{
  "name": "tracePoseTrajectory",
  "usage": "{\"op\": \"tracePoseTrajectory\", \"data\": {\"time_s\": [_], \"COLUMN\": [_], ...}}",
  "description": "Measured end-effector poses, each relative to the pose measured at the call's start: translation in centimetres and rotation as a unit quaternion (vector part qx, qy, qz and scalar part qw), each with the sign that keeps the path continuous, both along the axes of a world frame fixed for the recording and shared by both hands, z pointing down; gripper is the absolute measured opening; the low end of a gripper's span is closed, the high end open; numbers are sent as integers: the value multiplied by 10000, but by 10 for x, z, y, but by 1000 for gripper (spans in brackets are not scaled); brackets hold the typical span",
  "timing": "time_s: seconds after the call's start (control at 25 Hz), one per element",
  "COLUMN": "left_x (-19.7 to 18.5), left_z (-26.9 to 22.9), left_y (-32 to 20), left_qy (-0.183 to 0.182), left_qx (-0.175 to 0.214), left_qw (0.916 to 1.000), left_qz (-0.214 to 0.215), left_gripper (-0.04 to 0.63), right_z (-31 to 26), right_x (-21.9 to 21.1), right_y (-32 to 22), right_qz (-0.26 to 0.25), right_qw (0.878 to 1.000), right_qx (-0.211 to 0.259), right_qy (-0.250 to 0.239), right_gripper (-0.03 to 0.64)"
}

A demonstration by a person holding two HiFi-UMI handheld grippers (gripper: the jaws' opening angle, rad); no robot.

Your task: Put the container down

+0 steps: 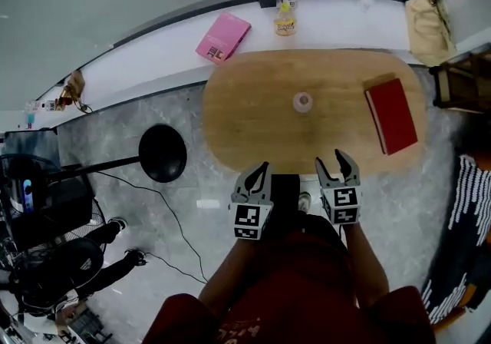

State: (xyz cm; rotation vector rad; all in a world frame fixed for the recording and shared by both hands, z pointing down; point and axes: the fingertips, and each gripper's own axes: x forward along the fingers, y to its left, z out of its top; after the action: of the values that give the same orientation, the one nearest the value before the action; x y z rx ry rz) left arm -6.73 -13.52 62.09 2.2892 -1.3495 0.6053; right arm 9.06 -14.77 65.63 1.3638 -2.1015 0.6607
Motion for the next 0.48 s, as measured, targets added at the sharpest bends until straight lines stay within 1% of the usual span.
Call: {"op": "tracePoseTrajectory", "data": {"time_s": [0.16,0.48], "left_x": [6,18], "left_z": [-29,-99], "left_y": [17,53], "left_qy": [47,45], "left_qx": [242,972], "left_qw": [9997,9951], "left_qz": [33,202], "left_gripper": [5,5], "right_z": [-33,-98], "right_x": [10,25], "right_y": [25,71], "right_qz": [99,272], "right_qw": [9998,9963], "right_qx": [190,817], "right_qy": [-10,-67], "right_gripper": [229,229]}}
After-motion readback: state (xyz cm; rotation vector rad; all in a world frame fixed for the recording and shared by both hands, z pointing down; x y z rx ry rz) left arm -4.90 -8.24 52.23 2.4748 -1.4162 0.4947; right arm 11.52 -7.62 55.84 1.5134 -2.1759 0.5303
